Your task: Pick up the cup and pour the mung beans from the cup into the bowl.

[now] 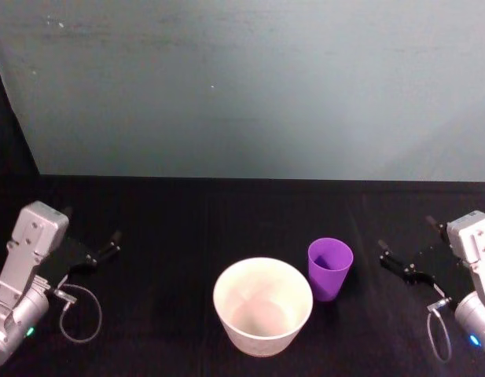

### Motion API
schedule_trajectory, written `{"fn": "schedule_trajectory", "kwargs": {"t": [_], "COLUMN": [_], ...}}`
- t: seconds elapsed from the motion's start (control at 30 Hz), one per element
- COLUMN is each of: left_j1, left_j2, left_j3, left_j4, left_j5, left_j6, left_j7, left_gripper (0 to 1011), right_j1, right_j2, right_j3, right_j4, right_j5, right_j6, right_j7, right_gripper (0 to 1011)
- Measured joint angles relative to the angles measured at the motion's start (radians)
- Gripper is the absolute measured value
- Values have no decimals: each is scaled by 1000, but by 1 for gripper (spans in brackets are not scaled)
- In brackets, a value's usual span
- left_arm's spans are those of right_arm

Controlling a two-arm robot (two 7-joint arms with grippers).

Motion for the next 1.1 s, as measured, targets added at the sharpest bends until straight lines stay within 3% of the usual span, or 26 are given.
{"fn": "schedule_trajectory", "kwargs": {"t": [0.47,0.63,1.1], "left_j1": [0,0,0], "left_j2": [0,0,0], "left_j3": [0,0,0], "left_j4": [0,0,0], "left_j5": [0,0,0], "left_j6": [0,0,0], "left_j7": [0,0,0], "left_gripper": [1004,1003,1004], "right_j1": [0,-30,-173], "right_j2": [0,2,35], "right_j3": [0,18,92], "right_j4": [0,-25,-126], "right_j5": [0,3,134], "right_j6": [0,-19,-85], "right_j7": [0,8,133], "right_gripper": [1003,1003,1003]}}
